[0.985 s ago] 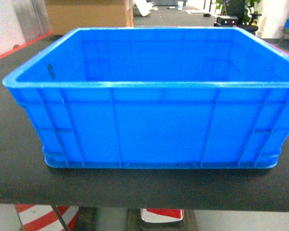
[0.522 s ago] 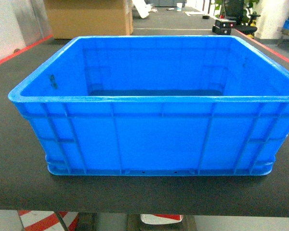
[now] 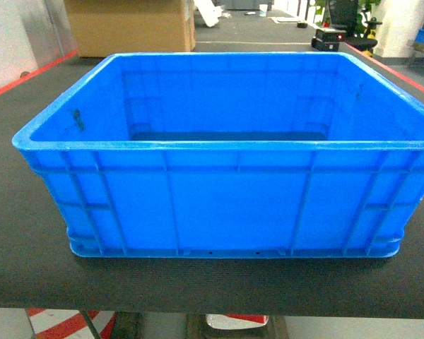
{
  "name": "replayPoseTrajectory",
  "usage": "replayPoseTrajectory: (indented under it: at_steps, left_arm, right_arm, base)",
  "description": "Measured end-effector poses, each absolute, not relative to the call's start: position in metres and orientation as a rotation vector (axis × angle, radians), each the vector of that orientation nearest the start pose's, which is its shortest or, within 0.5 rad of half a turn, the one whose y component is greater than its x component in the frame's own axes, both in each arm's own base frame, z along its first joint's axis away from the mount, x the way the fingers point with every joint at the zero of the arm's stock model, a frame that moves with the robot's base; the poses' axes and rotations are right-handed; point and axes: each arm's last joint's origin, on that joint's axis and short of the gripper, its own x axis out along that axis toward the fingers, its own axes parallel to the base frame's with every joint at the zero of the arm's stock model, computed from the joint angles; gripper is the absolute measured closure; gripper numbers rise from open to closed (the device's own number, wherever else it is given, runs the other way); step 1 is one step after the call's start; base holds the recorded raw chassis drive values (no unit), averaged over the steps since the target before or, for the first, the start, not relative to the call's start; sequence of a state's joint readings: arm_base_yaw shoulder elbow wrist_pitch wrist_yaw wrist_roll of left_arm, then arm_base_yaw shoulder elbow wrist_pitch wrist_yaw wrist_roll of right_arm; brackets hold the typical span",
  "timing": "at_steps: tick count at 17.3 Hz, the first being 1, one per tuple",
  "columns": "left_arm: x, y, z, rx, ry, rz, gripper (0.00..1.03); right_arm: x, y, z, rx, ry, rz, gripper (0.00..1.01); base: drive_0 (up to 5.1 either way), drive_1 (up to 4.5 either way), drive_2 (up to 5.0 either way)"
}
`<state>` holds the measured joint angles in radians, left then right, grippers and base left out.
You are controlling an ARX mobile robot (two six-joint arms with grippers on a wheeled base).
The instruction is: Place box next to blue box on left shelf
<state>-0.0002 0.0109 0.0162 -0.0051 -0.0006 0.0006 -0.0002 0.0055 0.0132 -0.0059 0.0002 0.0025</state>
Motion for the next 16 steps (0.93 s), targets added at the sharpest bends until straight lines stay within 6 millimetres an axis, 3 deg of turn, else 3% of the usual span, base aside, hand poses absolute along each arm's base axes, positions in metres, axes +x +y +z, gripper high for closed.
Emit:
replayPoseTrajectory:
  at_steps: [16]
  left_arm:
    - [0.0974,0.0,0.1677,0.0,0.0,0.0,0.05]
  right_arm:
    - [0.0972,0.0,0.167,0.002,-0.002,0.0,0.03]
  base:
    - [0.0,0.0,0.0]
